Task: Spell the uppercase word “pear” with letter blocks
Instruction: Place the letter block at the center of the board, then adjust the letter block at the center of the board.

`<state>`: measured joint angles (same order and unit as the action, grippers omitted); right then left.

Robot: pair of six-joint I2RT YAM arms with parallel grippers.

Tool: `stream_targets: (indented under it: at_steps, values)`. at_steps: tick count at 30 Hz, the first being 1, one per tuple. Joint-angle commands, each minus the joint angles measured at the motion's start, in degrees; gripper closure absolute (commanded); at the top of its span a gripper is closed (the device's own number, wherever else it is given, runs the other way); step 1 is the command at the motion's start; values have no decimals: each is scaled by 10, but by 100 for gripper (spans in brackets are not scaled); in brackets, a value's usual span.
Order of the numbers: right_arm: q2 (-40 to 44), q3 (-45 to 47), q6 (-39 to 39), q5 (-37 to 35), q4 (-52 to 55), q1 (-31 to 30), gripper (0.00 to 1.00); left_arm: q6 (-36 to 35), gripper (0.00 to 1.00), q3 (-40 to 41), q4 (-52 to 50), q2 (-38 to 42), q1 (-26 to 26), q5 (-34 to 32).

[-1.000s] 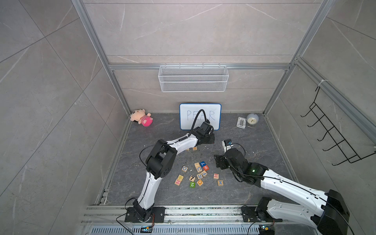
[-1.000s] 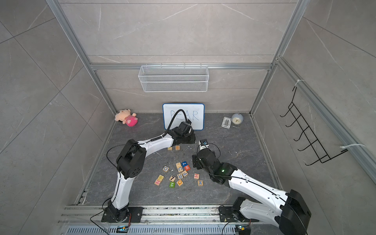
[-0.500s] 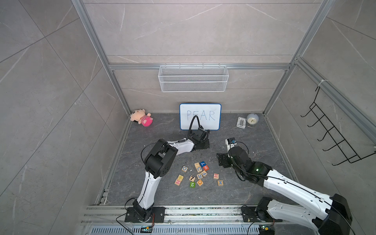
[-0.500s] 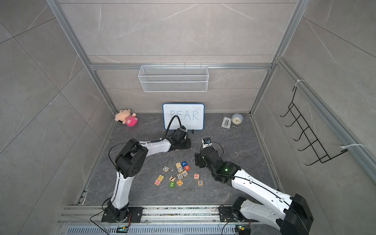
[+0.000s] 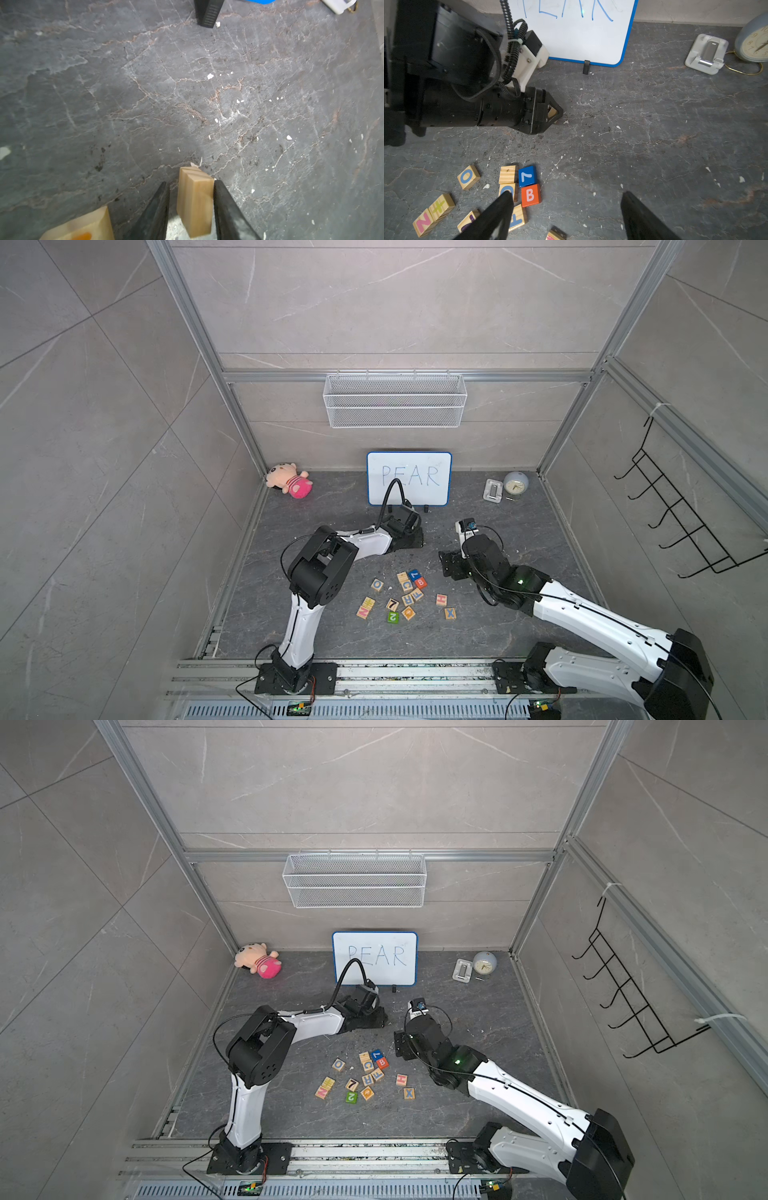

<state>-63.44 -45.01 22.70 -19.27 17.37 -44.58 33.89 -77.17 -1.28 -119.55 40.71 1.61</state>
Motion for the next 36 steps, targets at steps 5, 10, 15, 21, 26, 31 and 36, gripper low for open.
stream_targets:
  at_steps: [5,10,15,21,26,31,36]
  values:
    - [-10,-22,-10,3,9,3,16,-20,62,16,-3,65,-8,-17]
    - [-11,-25,-12,5,8,3,16,-29,70,17,-28,89,-7,-13]
    - [-13,-29,-11,5,5,4,16,-62,67,-16,-67,84,-3,-12]
    - [-3,-26,-7,2,4,5,16,-81,56,-49,-95,51,10,-12]
    - [4,-21,-7,3,3,5,16,-92,51,-72,-112,21,11,-13]
    - [8,-16,-7,5,-1,6,16,-105,52,-99,-140,-1,18,-29]
    - [12,-11,-6,7,-3,6,16,-120,53,-102,-159,4,22,-71]
